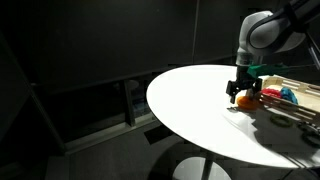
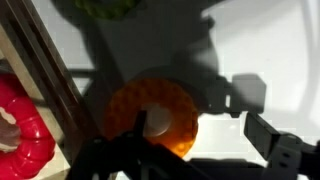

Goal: Put the orange ring onto the wooden tray

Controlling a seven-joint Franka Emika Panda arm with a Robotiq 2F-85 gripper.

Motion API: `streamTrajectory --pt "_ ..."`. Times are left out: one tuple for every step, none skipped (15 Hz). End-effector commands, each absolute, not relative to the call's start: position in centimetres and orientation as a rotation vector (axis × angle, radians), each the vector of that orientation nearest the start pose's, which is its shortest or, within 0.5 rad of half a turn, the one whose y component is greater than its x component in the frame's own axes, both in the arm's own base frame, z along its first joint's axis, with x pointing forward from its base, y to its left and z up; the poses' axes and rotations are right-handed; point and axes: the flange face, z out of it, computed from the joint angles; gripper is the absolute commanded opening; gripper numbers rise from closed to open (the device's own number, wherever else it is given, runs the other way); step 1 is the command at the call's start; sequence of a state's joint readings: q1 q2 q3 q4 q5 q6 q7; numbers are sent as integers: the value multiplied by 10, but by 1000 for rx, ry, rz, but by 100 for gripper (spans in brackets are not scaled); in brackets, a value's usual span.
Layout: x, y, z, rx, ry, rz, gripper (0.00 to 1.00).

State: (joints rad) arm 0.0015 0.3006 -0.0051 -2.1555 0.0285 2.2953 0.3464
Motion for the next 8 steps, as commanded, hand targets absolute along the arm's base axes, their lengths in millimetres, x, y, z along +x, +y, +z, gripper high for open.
streamTrajectory --pt "557 -1 245 -3078 582 266 82" --pt "558 -1 245 -3077 582 267 71" --pt "558 -1 245 -3076 582 267 58" --pt "558 -1 247 -3072 582 265 50" --pt "558 -1 249 -3070 583 262 42" --pt "558 -1 252 -3065 581 258 33" --pt "558 -1 256 -3059 581 256 26" --pt "558 -1 260 -3053 585 254 17"
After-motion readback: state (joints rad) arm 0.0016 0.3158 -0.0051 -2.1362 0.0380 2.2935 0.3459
